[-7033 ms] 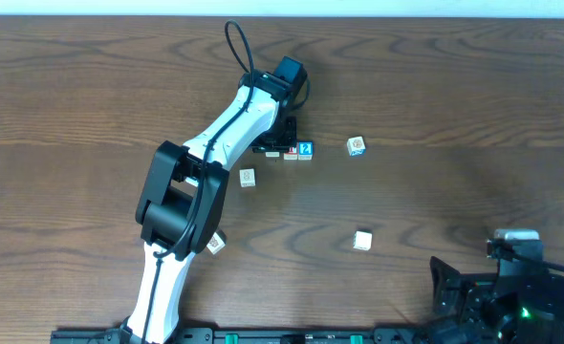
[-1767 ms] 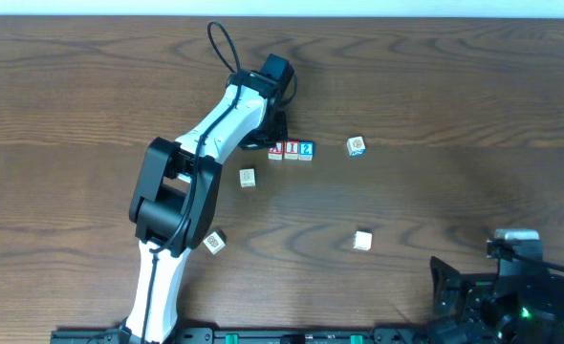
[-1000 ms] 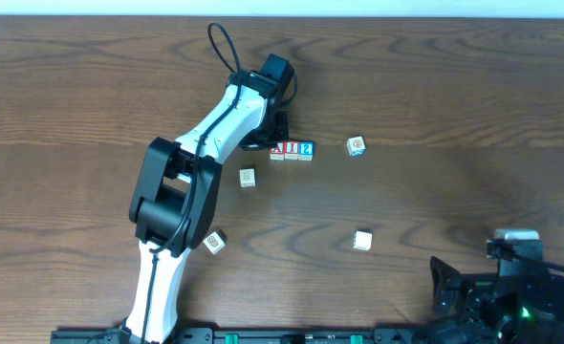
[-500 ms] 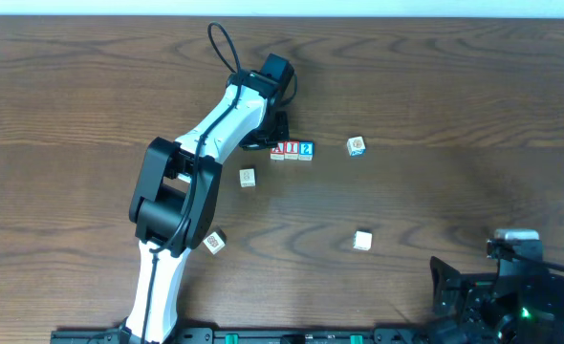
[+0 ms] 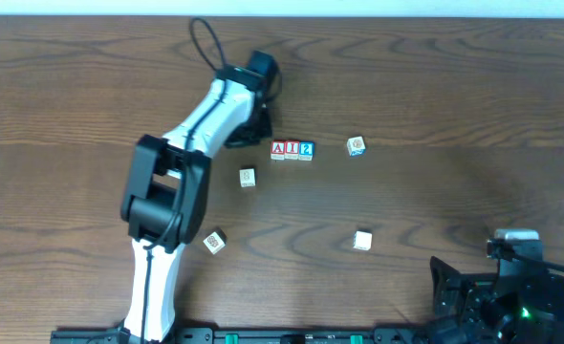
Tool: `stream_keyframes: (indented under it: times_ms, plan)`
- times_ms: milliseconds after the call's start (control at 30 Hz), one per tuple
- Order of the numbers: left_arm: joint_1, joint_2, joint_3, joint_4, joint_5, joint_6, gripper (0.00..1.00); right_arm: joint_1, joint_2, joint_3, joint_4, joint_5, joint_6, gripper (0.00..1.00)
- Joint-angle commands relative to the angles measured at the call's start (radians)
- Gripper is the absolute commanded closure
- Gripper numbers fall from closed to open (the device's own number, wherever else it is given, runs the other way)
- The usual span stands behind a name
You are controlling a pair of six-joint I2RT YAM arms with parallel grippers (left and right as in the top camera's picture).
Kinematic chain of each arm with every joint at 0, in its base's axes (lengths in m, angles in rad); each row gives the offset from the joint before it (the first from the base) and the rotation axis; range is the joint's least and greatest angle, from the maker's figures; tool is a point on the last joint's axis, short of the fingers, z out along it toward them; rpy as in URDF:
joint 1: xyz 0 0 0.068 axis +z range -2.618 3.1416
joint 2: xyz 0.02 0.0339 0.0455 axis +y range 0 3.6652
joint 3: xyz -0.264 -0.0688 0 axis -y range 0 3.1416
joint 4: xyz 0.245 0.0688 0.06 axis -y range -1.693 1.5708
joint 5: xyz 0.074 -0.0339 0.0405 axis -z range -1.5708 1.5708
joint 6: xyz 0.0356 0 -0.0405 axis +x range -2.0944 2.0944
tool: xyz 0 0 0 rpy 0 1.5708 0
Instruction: Spell out Ai2
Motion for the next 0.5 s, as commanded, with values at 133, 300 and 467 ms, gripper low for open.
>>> stream_keyframes:
  times_ms: [133,300,467]
  plan:
    - [0.09,-0.216,0.056,-0.009,-0.04,-0.018,0.34,0.004,-0.002,0.0,0.0,0.0,0.005,0.01]
    - [0.129,-0.351,0.056,-0.009,-0.039,-0.018,0.04,0.004,-0.002,0.0,0.0,0.0,0.005,0.01]
    - [0.151,-0.495,0.056,-0.014,-0.052,-0.018,0.05,0.004,-0.002,0.0,0.0,0.0,0.005,0.01]
